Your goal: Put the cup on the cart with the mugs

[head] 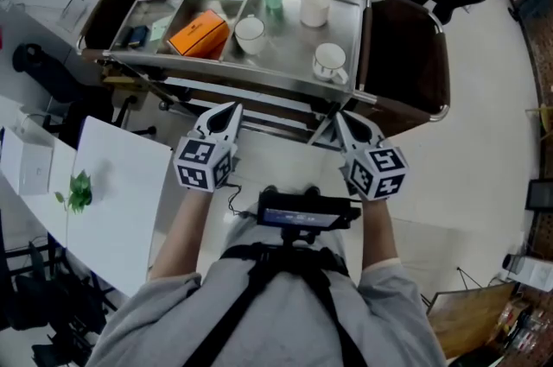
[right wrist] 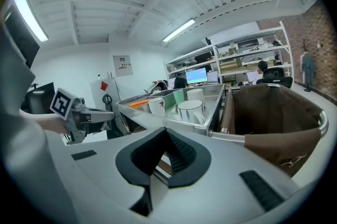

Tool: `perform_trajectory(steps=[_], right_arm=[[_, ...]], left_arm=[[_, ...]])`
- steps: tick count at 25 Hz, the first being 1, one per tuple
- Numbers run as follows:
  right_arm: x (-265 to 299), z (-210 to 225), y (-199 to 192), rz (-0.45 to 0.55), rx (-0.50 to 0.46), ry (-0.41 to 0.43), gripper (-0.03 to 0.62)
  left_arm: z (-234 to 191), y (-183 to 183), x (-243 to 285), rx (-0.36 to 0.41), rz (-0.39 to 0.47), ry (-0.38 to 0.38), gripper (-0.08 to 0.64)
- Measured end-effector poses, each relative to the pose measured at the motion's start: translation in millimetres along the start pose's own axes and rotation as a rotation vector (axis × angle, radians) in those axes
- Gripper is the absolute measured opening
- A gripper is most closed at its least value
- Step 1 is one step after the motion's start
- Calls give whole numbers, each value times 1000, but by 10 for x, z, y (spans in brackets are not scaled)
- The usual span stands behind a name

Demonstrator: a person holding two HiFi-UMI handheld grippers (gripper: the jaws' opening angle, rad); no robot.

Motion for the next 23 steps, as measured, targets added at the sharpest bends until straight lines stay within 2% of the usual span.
perform_trajectory(steps=[23], right_arm=[[229, -183, -63, -34, -20, 17, 3]], left_arm=[[-187, -97, -145, -43, -18, -35, 0]])
Point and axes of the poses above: the fingertips, and each gripper's own axes: x forward along the fingers, z to its right, y out of its top, the point moved 1 cm from there along -x, backward along the fingers, and after that the axes turned 9 degrees about z, right-handed, at the moved point
